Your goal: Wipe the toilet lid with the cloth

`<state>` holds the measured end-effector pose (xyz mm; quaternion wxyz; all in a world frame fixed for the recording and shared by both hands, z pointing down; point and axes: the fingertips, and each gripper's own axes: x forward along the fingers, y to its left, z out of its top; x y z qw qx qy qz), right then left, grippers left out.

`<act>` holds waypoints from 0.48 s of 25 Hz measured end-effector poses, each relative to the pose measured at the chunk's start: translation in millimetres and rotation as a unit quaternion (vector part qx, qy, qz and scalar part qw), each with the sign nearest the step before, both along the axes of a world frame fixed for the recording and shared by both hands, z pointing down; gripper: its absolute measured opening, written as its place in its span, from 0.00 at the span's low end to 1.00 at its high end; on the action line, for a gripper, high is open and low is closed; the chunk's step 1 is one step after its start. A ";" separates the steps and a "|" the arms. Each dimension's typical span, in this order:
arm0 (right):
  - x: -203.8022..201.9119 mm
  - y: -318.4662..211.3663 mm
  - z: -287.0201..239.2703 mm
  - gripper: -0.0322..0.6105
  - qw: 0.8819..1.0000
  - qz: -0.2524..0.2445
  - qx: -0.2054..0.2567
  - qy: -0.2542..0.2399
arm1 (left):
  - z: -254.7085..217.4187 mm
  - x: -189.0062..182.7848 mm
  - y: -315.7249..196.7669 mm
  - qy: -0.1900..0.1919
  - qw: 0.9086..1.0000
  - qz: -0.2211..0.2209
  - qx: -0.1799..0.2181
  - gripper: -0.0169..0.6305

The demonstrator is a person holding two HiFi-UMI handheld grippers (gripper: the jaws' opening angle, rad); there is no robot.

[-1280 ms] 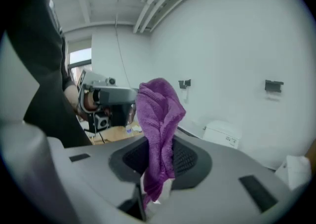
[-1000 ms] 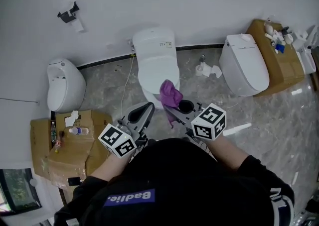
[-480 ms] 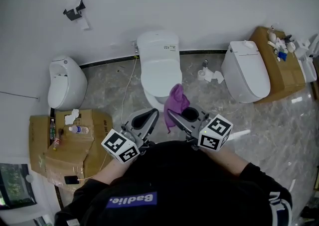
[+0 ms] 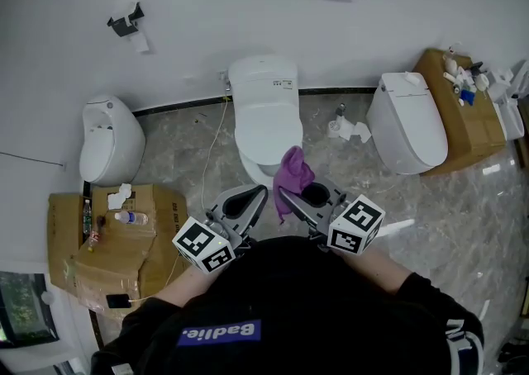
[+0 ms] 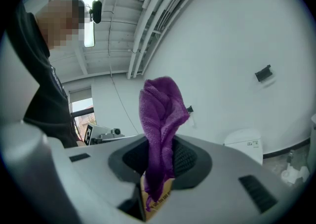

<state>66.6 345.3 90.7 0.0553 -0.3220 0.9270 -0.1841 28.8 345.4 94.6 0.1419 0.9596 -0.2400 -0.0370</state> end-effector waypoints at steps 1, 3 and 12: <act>0.0 -0.1 1.2 0.20 1.000 0.001 -0.001 0.000 | 0.0 0.3 0.2 0.000 1.000 0.001 0.001 0.05; -0.3 0.0 3.2 0.20 1.000 0.001 -0.002 0.002 | 1.0 0.8 0.6 0.000 1.000 0.003 0.002 0.05; -5.6 1.2 3.8 0.20 1.000 -0.001 0.000 0.013 | -0.2 -2.6 0.5 0.000 1.000 0.007 0.003 0.05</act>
